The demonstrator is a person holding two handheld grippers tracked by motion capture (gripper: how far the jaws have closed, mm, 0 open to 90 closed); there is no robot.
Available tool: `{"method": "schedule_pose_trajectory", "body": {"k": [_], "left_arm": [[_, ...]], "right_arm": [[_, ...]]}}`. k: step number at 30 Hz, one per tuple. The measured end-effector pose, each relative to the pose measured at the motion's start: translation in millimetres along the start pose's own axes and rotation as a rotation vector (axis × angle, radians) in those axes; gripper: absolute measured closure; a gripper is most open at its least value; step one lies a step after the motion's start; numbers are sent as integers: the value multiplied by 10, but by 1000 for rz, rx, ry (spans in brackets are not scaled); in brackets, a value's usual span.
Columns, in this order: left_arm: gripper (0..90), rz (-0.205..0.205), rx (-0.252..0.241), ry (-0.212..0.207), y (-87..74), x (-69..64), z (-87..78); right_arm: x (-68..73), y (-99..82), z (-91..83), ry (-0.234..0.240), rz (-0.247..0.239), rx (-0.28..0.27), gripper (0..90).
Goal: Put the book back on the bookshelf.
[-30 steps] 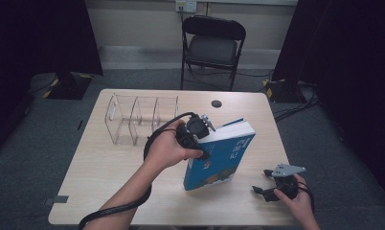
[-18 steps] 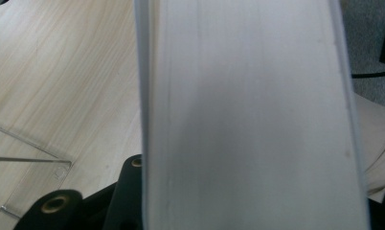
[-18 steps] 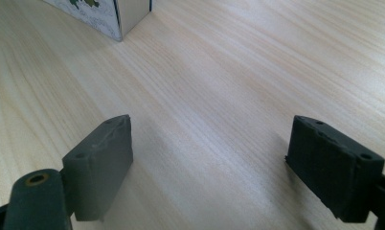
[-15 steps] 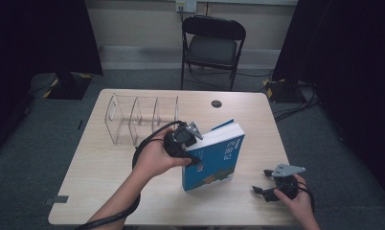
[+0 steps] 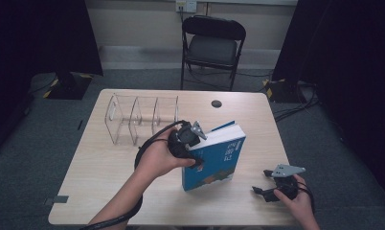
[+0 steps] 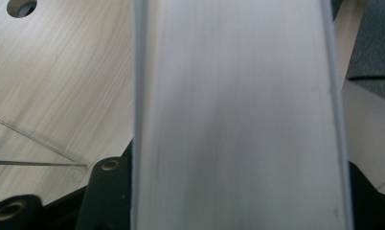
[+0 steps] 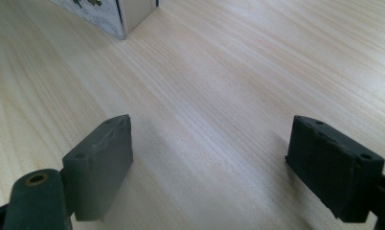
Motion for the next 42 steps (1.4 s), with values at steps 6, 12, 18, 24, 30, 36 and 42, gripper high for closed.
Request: {"method": "schedule_pose_trajectory", "body": {"k": [6, 12, 18, 24, 30, 36, 42], "left_arm": [[513, 2, 42, 4, 94, -12, 40], [521, 24, 122, 0, 138, -26, 79], [530, 21, 131, 14, 138, -27, 75], [542, 10, 20, -5, 114, 12, 70], [556, 25, 81, -8, 127, -16, 73], [613, -11, 82, -11, 126, -49, 59], [617, -9, 83, -30, 134, -92, 56]], "right_arm": [[1, 0, 0, 0, 1, 0, 151], [0, 0, 1, 0, 0, -1, 151], [0, -1, 1, 0, 0, -1, 151], [1, -1, 0, 0, 0, -1, 151], [0, -1, 0, 0, 0, -1, 151], [0, 0, 0, 2, 1, 0, 151], [0, 0, 0, 2, 0, 0, 151]]}}
Point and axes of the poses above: each handheld gripper's, and its own axes: z roughly forward along the jaws, y roughly out of its top, x roughly to its left, the point moved 3 cm from there along z, roughly forward along the jaws, and after that the axes turned 9 degrees about -x, right-handed, at the moved point
